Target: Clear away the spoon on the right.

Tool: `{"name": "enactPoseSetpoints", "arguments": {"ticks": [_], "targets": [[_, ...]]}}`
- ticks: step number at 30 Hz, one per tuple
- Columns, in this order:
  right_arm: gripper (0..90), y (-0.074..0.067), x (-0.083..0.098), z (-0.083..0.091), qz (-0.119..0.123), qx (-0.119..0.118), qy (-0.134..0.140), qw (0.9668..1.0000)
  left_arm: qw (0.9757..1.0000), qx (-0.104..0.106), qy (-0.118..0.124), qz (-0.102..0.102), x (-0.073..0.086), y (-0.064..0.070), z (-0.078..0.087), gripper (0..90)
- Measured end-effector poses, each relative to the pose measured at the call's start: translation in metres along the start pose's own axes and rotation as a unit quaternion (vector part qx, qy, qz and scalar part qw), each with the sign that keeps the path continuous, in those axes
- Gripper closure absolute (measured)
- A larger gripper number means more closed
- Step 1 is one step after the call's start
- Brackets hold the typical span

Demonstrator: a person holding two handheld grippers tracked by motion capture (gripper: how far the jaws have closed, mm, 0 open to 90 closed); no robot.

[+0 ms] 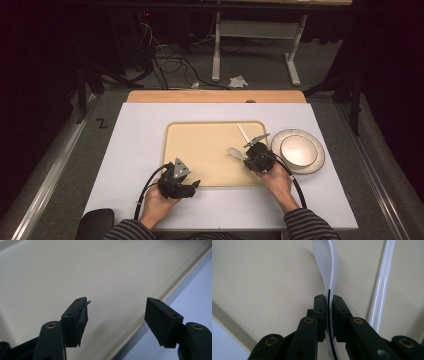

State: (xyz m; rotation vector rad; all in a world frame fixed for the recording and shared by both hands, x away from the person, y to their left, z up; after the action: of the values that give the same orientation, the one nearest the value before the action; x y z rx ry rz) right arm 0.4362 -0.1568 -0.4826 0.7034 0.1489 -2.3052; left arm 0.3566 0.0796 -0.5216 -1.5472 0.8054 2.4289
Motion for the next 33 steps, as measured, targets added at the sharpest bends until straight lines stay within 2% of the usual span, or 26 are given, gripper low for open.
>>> {"name": "enactPoseSetpoints", "arguments": {"ticks": [4,9,12,21,28,33], "targets": [[83.9,-0.002,0.000,-0.006,0.001,-0.004,-0.007,1.0000,1.0000,0.000,0.000,0.000,0.000,0.000,0.000,35.3],[81.7,-0.005,-0.001,-0.011,-0.009,-0.021,-0.007,0.9997,1.0000,0.000,0.000,0.000,0.000,0.000,0.000,35.3],[79.7,-0.006,-0.001,-0.015,-0.009,-0.019,-0.014,0.9997,1.0000,0.000,0.000,0.000,0.000,0.000,0.000,35.3],[66.9,-0.010,-0.001,-0.022,-0.004,-0.022,-0.020,0.9995,1.0000,-0.001,-0.001,0.000,0.000,0.000,0.000,35.3],[68.6,-0.011,0.000,-0.025,0.003,-0.018,-0.025,0.9995,1.0000,-0.001,-0.001,0.000,0.000,0.000,-0.001,35.3],[71.4,-0.011,0.000,-0.024,0.007,-0.004,-0.027,0.9996,1.0000,-0.002,0.001,0.002,0.000,-0.001,0.000,35.3]]}}
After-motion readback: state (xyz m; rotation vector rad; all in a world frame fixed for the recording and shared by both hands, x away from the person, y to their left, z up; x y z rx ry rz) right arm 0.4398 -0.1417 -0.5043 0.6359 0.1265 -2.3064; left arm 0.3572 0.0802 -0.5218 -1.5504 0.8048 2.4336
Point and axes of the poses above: each handheld gripper's, and its own axes: z roughly backward along the jaws, x roughly out of its underside, y roughly to its right, the point moved 2 cm from there along -z, roughly forward along the jaws, and after that the axes turned 2 degrees about y, right-handed, at the moved point
